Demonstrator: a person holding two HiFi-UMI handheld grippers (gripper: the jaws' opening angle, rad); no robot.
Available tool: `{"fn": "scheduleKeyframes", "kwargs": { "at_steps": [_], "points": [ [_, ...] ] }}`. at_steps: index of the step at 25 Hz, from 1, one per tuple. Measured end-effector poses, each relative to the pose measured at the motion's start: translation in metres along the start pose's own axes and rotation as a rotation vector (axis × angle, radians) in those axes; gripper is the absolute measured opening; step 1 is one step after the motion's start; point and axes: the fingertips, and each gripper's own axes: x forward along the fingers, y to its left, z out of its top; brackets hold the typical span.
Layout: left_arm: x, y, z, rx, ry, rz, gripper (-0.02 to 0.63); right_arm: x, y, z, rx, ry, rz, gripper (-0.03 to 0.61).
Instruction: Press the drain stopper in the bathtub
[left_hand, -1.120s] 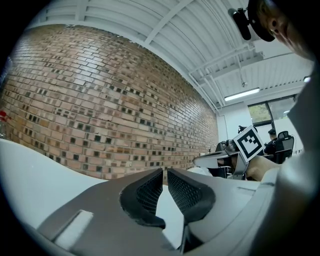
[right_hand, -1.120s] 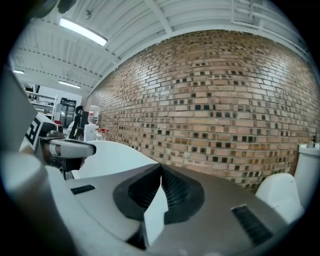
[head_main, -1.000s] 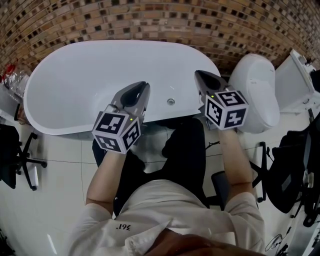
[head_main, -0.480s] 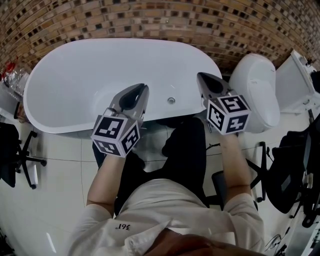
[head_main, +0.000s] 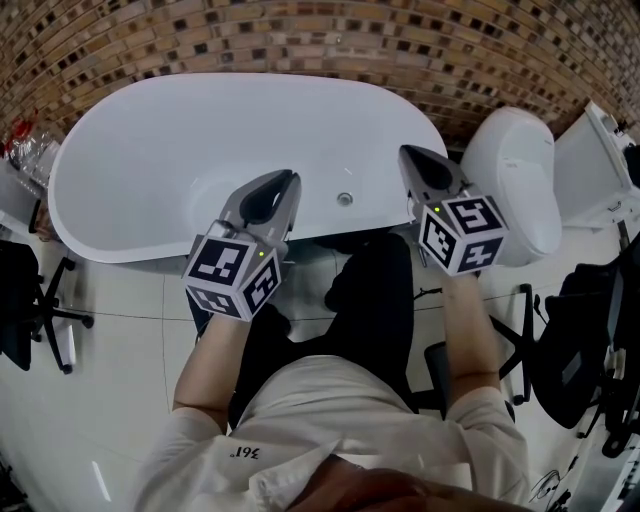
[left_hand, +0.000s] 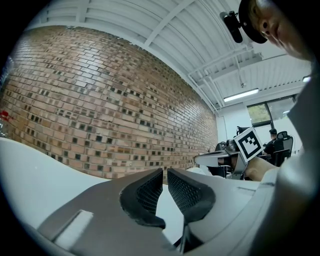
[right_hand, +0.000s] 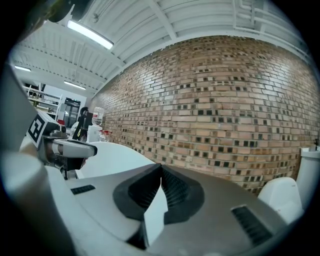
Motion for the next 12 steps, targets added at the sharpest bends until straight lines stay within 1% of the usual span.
{"fn": "scheduleKeyframes", "kwargs": {
  "at_steps": [12],
  "points": [
    [-0.0010, -0.0026, -0.0015, 0.000, 0.003, -0.001, 0.038, -0.0036, -0.0072, 0.0009, 0.004, -0.018, -0.016, 0.012]
  ]
}}
